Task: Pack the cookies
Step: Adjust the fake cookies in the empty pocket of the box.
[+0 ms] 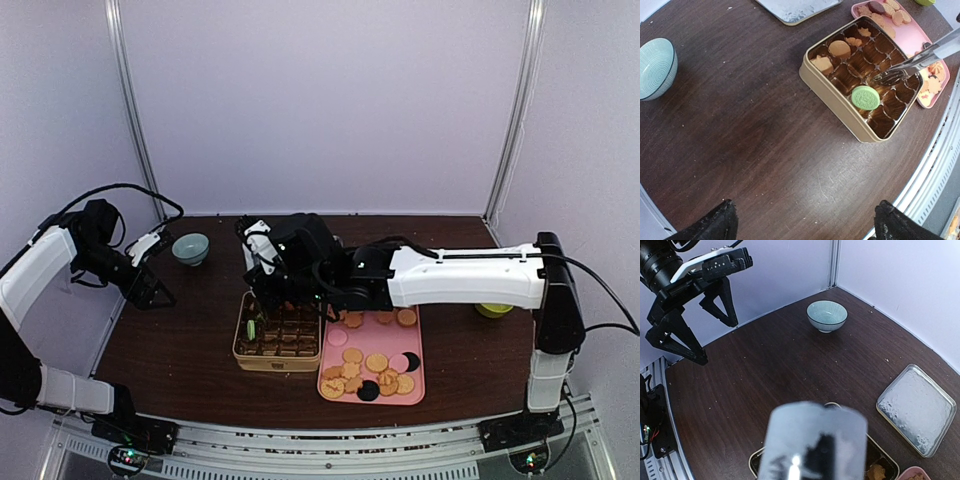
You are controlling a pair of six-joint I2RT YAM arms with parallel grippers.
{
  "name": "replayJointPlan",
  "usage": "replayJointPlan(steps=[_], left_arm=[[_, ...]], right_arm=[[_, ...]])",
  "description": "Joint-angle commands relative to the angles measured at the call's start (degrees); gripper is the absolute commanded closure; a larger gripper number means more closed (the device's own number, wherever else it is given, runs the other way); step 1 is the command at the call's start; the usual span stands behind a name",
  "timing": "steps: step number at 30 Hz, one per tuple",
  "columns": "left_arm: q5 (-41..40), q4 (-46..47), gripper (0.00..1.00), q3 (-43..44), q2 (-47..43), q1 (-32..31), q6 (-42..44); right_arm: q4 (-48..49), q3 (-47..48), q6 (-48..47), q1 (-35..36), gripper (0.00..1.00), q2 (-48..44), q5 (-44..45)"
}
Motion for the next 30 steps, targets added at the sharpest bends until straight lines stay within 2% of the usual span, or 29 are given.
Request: replayJointPlan(steps=[1,5,8,14,21,30], left_arm=[[1.6,0.8,0.02,1.5,-0.4,0.5,0.6],[1.4,0.8,0.02,1.3,-0.6,0.4,0.8],[1.5,0.7,0.02,1.2,-0.6,0.4,0.9],[1.5,0.7,0.02,1.4,-0.4,0.5,1.1],[1.4,0.6,0.02,1.4,-0.7,0.5,1.2],[1.1,0.5,0.02,1.5,-1.1,0.5,1.3]], right_arm=[[-0.2,2.1,-0.2,0.0,0.85,-1.1,0.5],[0.1,3.5,0.6,0.0,0.82,-0.2,-0.7],[0.6,3.7,2.0,0.1,0.73,0.2,-1.6],[2.3,3.9,4.4,0.6,0.67,0.0,-0.6],[0.8,5.5,5.1,2.1,0.66,2.6,4.7],[0.8,7.1,5.7,2.8,0.67,5.0,5.2]])
